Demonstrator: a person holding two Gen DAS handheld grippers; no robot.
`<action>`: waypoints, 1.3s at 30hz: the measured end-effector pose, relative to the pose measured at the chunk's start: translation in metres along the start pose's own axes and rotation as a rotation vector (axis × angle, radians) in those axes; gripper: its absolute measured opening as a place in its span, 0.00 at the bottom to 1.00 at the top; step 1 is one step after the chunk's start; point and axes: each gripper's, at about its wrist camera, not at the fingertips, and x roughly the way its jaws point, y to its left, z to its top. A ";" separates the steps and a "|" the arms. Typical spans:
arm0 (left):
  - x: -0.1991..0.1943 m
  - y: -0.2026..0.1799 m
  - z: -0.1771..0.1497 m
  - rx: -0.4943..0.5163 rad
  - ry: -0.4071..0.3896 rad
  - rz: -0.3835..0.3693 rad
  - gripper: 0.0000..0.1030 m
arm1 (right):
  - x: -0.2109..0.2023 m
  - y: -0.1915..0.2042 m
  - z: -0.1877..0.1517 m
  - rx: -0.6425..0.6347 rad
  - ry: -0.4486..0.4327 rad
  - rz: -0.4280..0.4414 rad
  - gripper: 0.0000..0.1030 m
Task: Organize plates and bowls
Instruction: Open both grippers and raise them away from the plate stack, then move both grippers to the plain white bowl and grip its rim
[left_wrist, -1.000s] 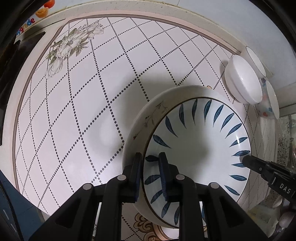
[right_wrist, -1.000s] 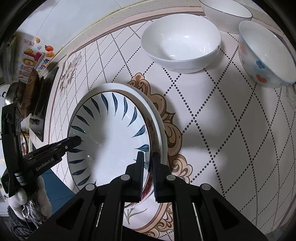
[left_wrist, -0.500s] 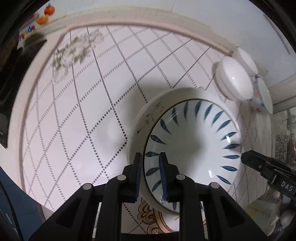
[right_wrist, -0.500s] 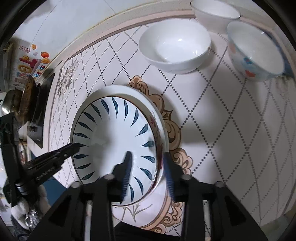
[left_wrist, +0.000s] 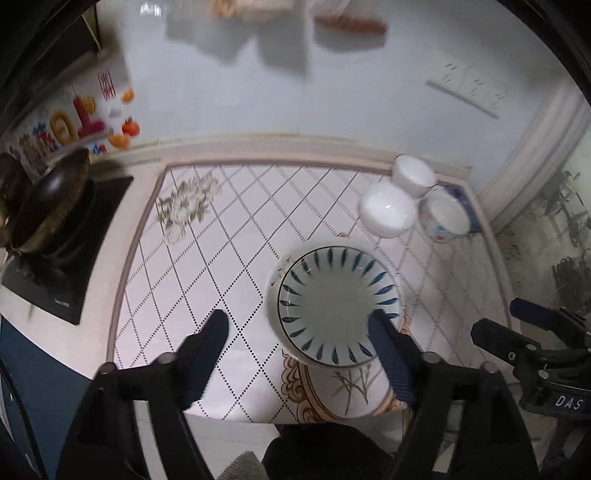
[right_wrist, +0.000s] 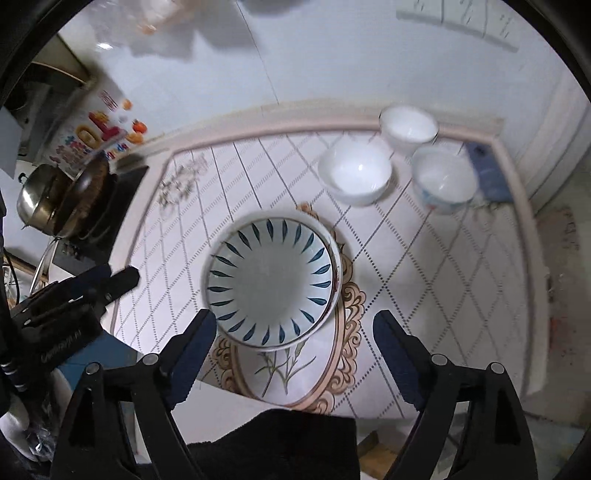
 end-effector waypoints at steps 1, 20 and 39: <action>-0.011 -0.003 -0.003 0.015 -0.019 0.002 0.79 | -0.011 0.002 -0.004 -0.002 -0.017 -0.006 0.88; -0.073 -0.018 -0.023 0.036 -0.098 -0.026 0.98 | -0.136 0.030 -0.069 -0.013 -0.161 -0.079 0.92; 0.146 -0.065 0.135 -0.006 0.121 -0.035 0.90 | 0.051 -0.134 0.110 0.236 -0.013 0.123 0.91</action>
